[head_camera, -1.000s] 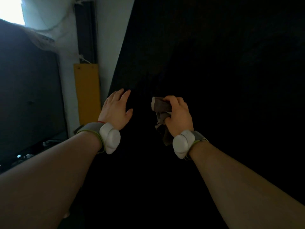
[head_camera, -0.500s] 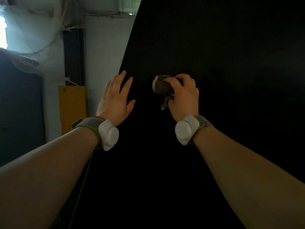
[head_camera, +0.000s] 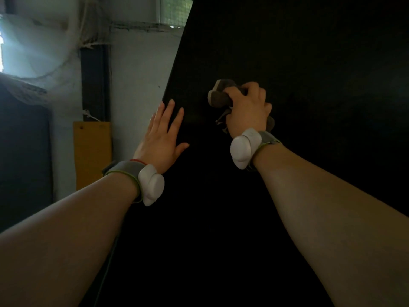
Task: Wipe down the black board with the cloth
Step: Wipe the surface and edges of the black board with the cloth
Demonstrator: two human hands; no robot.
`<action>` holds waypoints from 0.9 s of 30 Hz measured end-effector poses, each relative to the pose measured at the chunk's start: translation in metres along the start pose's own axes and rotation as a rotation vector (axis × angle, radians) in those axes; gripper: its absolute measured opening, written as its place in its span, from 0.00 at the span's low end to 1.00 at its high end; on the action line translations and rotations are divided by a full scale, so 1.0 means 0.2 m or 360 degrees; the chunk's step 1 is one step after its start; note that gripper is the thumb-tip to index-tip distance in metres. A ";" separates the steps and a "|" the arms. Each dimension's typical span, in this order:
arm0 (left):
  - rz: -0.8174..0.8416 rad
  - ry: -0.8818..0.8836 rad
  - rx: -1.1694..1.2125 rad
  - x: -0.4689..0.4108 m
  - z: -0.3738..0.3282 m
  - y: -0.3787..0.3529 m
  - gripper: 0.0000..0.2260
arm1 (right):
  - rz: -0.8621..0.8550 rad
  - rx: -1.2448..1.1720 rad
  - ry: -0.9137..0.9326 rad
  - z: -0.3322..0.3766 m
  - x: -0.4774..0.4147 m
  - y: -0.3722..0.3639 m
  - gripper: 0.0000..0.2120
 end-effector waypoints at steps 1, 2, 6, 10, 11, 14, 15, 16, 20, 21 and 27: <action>-0.0007 -0.0003 -0.0006 0.00 0.00 -0.01 0.38 | 0.0041 0.0014 -0.0036 0.00 -0.01 -0.02 0.21; -0.0020 -0.0009 -0.0012 0.00 0.00 -0.01 0.38 | 0.0064 0.0023 -0.0059 0.00 -0.02 -0.03 0.20; -0.0072 -0.0014 -0.0023 0.01 -0.01 -0.01 0.36 | 0.0125 0.0051 0.0019 0.00 0.02 -0.05 0.19; -0.0076 0.0021 -0.0011 0.01 -0.02 -0.01 0.36 | 0.0274 0.0052 0.0167 0.01 0.15 -0.08 0.18; -0.0073 0.0024 -0.0005 0.01 -0.02 0.00 0.36 | 0.0278 0.0053 0.0193 0.02 0.18 -0.08 0.17; -0.0054 0.0023 0.0021 0.02 -0.03 0.01 0.37 | 0.0348 0.0069 0.0258 0.05 0.31 -0.10 0.15; -0.0052 0.0028 0.0031 0.02 -0.03 0.01 0.37 | 0.0383 0.0086 0.0280 0.06 0.34 -0.12 0.15; -0.0045 0.0035 0.0042 0.04 -0.03 0.02 0.37 | 0.0427 0.0106 0.0296 0.06 0.38 -0.13 0.15; 0.0005 0.0070 0.0034 0.15 -0.04 0.00 0.37 | 0.0645 0.0133 0.0382 0.05 0.54 -0.17 0.15; 0.0019 0.0081 0.0026 0.18 -0.04 -0.01 0.37 | 0.0704 0.0139 0.0418 0.05 0.58 -0.18 0.14; 0.0073 0.0153 0.0015 0.21 -0.04 -0.05 0.38 | 0.1197 -0.0076 0.0487 0.00 0.68 -0.14 0.17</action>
Point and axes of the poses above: each hand's wrist, its own x-axis away from the middle knuckle, its own y-axis out of the back of the hand, z = x × y, the point moved 4 cm from there along -x, towards the middle knuckle, and after that the axes turned 5 degrees about -x, right-handed, at the moved point
